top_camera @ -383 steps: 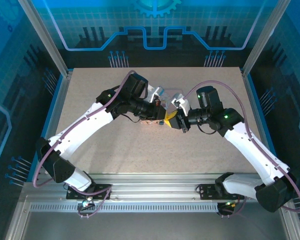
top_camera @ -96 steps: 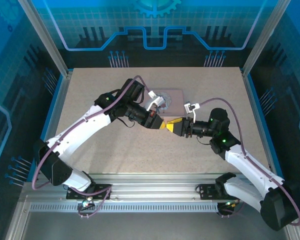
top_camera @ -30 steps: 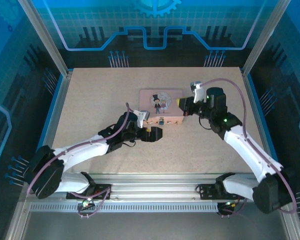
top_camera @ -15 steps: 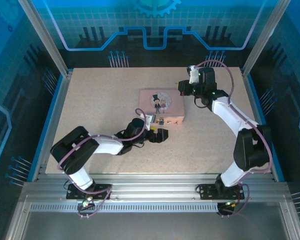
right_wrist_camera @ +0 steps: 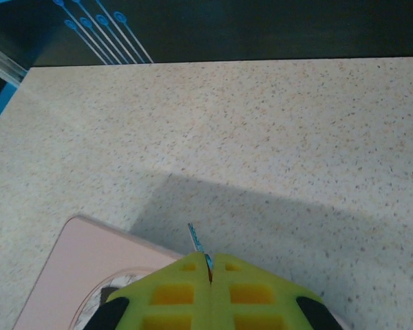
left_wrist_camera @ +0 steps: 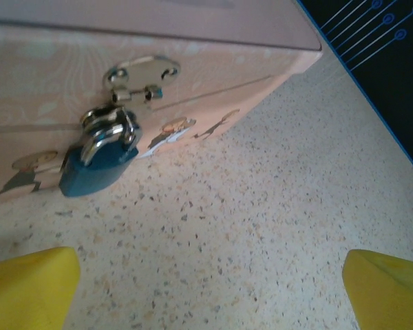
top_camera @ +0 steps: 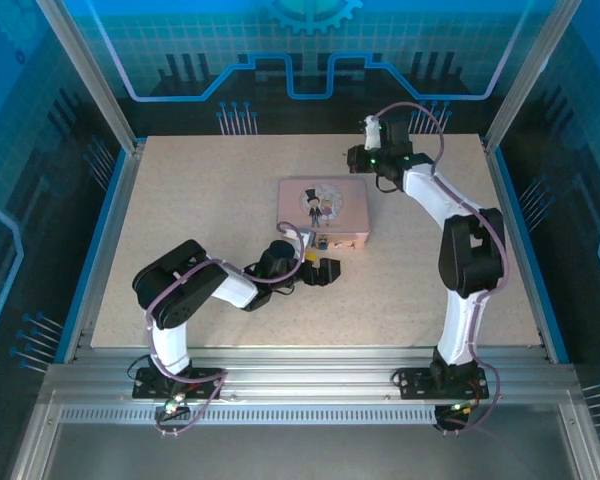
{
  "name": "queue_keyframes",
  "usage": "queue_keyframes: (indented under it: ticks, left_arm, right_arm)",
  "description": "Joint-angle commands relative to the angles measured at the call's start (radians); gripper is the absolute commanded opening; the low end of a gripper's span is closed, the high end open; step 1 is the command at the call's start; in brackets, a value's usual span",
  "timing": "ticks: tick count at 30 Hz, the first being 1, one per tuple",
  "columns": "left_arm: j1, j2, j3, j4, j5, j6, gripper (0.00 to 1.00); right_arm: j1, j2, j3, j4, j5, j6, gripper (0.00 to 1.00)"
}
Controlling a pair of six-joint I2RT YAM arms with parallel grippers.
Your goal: Unlock a padlock with a key
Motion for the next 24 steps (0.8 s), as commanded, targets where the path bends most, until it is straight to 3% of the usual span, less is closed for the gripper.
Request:
queue_keyframes:
  ticks: [1,14,24]
  left_arm:
    - [0.011,0.027,0.020,0.072,-0.021,0.035,0.99]
    - [0.021,0.055,0.018,0.116,0.011,0.032,0.99]
    - [0.022,0.042,-0.023,0.138,0.033,0.016,0.99]
  right_arm:
    - [0.015,0.094,0.126,-0.098,0.040,-0.022,0.00]
    - [0.074,0.371,0.426,-0.295,0.031,-0.040,0.00]
    - [0.117,0.369,0.383,-0.356,-0.010,-0.123,0.00]
